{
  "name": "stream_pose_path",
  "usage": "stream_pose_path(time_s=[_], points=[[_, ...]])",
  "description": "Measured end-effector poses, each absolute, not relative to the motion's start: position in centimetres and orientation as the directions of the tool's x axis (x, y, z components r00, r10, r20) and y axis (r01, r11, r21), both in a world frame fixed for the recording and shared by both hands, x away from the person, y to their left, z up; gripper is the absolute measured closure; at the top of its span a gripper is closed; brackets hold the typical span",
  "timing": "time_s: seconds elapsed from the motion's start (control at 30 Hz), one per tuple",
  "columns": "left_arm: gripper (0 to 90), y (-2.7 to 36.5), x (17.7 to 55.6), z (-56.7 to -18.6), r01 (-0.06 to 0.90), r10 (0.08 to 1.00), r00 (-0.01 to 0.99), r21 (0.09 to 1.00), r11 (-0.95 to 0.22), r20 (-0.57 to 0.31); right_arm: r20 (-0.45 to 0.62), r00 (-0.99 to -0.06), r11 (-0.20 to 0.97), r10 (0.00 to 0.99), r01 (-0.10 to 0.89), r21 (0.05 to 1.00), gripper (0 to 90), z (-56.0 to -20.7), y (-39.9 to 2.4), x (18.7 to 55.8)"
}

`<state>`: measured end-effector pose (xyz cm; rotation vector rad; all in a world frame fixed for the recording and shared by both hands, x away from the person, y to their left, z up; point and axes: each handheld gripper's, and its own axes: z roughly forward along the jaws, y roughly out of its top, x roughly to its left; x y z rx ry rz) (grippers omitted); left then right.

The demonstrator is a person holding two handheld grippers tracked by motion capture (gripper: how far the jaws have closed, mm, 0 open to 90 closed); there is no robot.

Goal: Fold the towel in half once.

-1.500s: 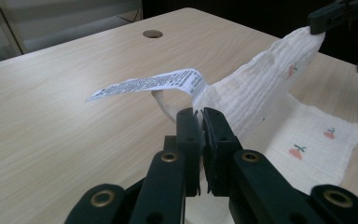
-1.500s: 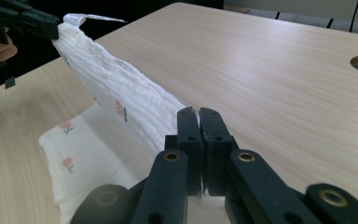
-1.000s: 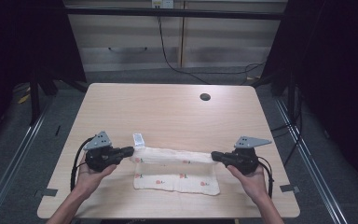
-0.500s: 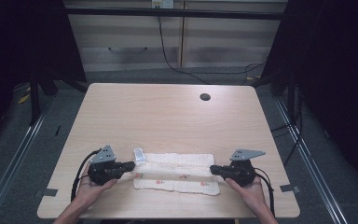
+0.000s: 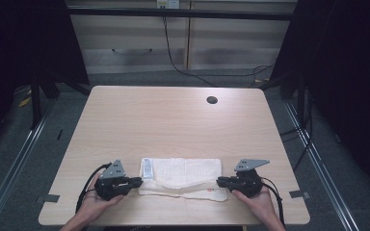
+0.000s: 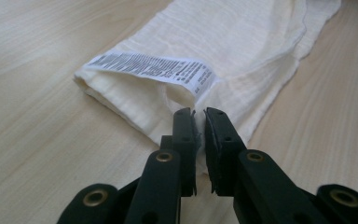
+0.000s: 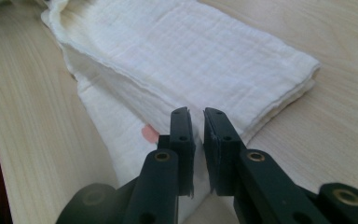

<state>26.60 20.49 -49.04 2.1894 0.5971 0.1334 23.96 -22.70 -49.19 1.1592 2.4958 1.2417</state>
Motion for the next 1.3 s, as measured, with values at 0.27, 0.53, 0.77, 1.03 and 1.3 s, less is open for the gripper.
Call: stream_pose_path(time_s=[0.27,0.53,0.77,1.03,1.3], points=[[75.9,20.8,25.9,-49.2,0.376,0.453,0.883,0.757,-0.534,-0.12,0.214,-0.702,0.392,0.679,0.593,0.703,74.9,-49.4,-22.4,23.6],[67.9,22.0,25.8,-48.3,0.384,0.473,0.871,0.785,-0.486,-0.133,0.221,-0.702,0.376,0.677,0.589,0.716,67.8,-49.1,-22.6,23.2],[66.3,23.0,26.8,-47.3,0.406,0.522,0.838,0.819,-0.405,-0.157,0.228,-0.705,0.329,0.672,0.56,0.761,64.4,-47.9,-23.2,23.2],[73.2,21.3,29.1,-47.1,0.414,0.543,0.829,0.797,-0.439,-0.132,0.2,-0.687,0.327,0.698,0.555,0.765,67.9,-47.3,-23.1,26.1],[76.3,17.5,31.3,-48.4,0.42,0.521,0.844,0.762,-0.492,-0.129,0.192,-0.649,0.32,0.736,0.583,0.747,73.4,-47.1,-22.1,30.3]])
